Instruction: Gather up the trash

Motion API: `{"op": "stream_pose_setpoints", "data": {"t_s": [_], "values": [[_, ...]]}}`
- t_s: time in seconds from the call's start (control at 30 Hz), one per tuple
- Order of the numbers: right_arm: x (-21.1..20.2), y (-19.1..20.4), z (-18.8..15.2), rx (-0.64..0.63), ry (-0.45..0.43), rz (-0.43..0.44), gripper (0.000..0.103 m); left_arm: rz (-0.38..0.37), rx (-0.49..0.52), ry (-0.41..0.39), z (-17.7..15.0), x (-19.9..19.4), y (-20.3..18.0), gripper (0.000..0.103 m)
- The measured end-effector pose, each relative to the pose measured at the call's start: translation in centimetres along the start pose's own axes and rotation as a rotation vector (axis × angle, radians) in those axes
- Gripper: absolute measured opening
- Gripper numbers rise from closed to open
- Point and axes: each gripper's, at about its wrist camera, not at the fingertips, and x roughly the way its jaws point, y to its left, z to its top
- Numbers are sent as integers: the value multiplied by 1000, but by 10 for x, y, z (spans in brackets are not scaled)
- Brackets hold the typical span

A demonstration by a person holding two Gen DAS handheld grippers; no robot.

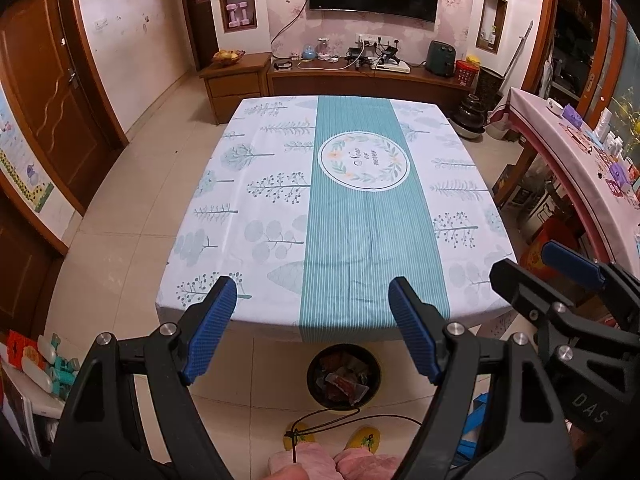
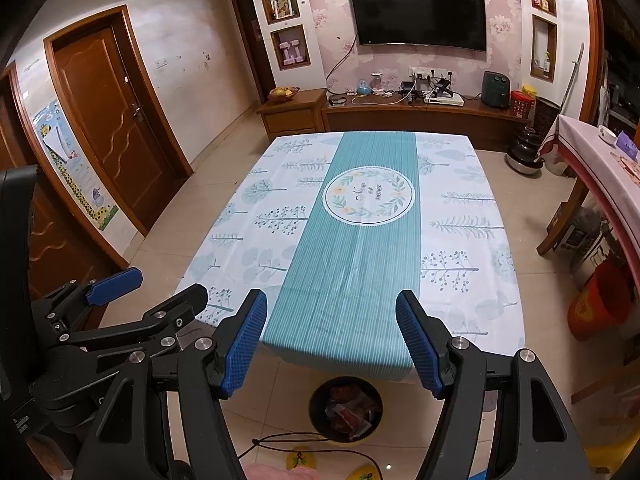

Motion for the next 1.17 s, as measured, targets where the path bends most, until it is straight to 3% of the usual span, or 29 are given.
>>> {"op": "stream_pose_setpoints", "data": {"t_s": [1.17], "values": [[3,-14,-20,10,24,17,68,16,-16,54,-21,1,-21,76]]}}
